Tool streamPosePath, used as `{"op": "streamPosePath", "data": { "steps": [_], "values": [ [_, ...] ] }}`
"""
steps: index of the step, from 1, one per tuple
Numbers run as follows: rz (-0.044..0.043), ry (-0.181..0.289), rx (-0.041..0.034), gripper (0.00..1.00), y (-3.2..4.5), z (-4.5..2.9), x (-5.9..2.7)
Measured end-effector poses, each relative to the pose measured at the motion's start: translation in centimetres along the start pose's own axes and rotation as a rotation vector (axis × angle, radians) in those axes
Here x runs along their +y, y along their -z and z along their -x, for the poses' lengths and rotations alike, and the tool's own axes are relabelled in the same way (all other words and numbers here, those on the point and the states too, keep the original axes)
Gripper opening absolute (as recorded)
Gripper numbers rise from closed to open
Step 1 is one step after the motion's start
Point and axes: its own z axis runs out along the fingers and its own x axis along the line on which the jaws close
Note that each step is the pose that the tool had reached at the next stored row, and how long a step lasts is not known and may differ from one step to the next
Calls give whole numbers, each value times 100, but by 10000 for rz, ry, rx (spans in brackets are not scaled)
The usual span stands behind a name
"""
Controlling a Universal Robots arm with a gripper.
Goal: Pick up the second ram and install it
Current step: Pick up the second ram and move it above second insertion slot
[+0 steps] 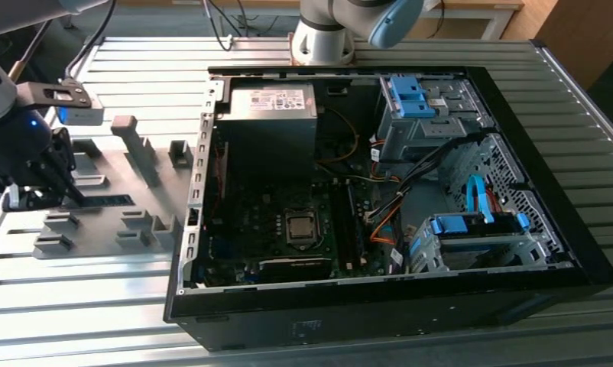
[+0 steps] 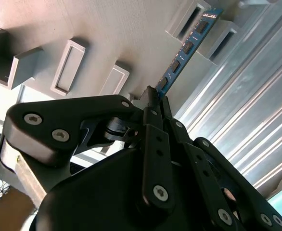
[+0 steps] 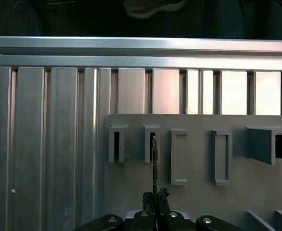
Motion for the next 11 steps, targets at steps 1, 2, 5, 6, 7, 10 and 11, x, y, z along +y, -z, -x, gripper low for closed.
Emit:
{"op": "streamPosePath", "data": {
  "steps": [1,2,5,6,7,10,11],
  "values": [
    [0,0,0,14,14,0,0],
    [1,0,0,14,27,0,0],
    [0,1,0,14,68,0,-1],
    [0,1,0,14,82,1,-1],
    [0,0,1,14,98,1,-1],
    [0,0,1,14,150,1,-2],
    [0,0,1,14,169,1,-2]
  ]
}}
